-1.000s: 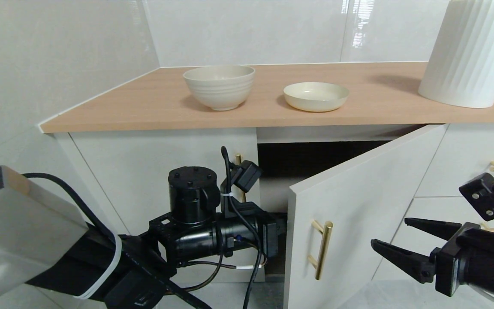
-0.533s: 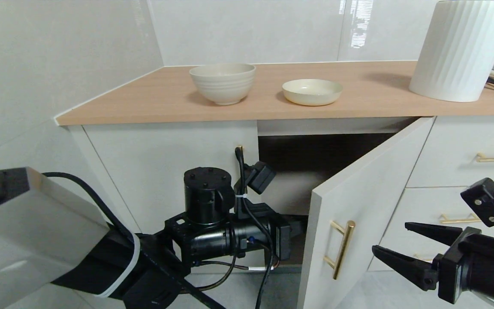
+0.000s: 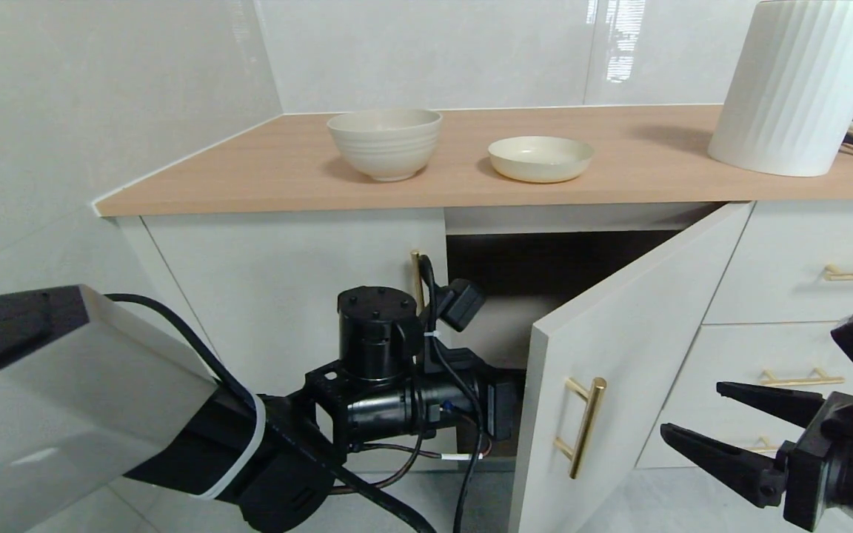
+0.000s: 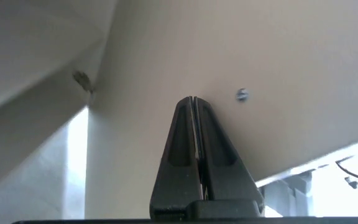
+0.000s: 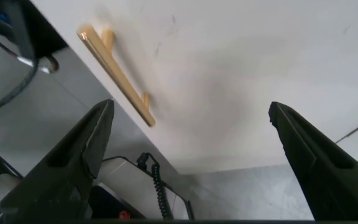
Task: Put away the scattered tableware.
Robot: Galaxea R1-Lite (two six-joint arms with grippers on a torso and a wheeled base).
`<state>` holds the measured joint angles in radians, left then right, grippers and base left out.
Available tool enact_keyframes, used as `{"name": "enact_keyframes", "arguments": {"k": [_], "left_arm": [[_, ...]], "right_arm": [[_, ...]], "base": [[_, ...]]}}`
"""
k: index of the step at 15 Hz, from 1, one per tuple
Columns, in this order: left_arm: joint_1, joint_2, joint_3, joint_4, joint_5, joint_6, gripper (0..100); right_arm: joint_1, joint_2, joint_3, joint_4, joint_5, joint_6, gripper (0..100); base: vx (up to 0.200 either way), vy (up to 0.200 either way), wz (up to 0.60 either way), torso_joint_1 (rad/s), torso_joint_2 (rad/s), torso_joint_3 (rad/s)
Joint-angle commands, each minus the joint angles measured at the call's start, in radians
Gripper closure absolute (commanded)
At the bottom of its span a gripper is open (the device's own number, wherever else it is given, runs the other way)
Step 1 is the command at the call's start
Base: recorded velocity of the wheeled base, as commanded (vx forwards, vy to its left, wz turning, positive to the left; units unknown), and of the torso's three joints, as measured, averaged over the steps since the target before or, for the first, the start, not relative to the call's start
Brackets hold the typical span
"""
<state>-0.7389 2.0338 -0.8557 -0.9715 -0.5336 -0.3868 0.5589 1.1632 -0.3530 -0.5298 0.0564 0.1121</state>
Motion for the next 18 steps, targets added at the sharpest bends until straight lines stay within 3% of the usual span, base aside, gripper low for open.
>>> {"name": "enact_keyframes", "arguments": {"k": [1, 4, 8, 12, 16, 18], "left_arm": [[-0.011, -0.021, -0.042, 0.050, 0.001, -0.001, 100], [-0.016, -0.038, -0.151, 0.172, 0.003, -0.034, 100], [-0.033, -0.027, -0.187, 0.195, 0.003, -0.090, 100], [-0.050, -0.018, -0.195, 0.198, 0.015, -0.090, 100], [-0.080, -0.067, -0.114, 0.189, 0.018, -0.089, 100], [-0.083, -0.070, -0.095, 0.181, 0.018, -0.089, 100]], "right_arm": [[-0.001, -0.065, -0.006, 0.013, 0.000, 0.000, 0], [-0.002, -0.114, -0.018, 0.022, 0.000, -0.002, 0], [-0.001, -0.220, -0.104, 0.203, 0.002, -0.002, 0], [-0.001, -0.243, -0.127, 0.241, 0.002, -0.005, 0], [-0.001, -0.235, -0.129, 0.243, 0.002, -0.005, 0], [-0.001, -0.235, -0.129, 0.243, 0.002, -0.005, 0]], "base": [[0.000, 0.000, 0.00, 0.000, 0.00, 0.000], [-0.067, 0.000, 0.00, 0.004, 0.00, 0.002], [0.000, 0.000, 0.00, 0.000, 0.00, 0.000], [0.000, 0.000, 0.00, 0.000, 0.00, 0.000], [0.000, 0.000, 0.00, 0.000, 0.00, 0.000], [-0.200, 0.000, 0.00, 0.005, 0.00, 0.002]]}}
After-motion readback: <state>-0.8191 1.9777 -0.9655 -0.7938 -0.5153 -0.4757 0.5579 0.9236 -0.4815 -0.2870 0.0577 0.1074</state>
